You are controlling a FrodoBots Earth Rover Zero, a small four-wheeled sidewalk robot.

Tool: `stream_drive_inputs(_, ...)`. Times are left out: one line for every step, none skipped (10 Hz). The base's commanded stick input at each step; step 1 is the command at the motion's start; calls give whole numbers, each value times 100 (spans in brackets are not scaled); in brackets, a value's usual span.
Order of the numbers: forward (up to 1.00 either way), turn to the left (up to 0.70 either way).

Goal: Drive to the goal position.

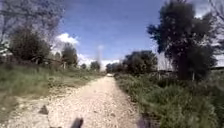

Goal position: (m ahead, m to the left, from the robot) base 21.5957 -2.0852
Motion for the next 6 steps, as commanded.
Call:
stream_drive_inputs(70,0)
stream_drive_inputs(70,0)
stream_drive_inputs(70,0)
stream_drive_inputs(70,0)
stream_drive_inputs(70,0)
stream_drive_inputs(70,0)
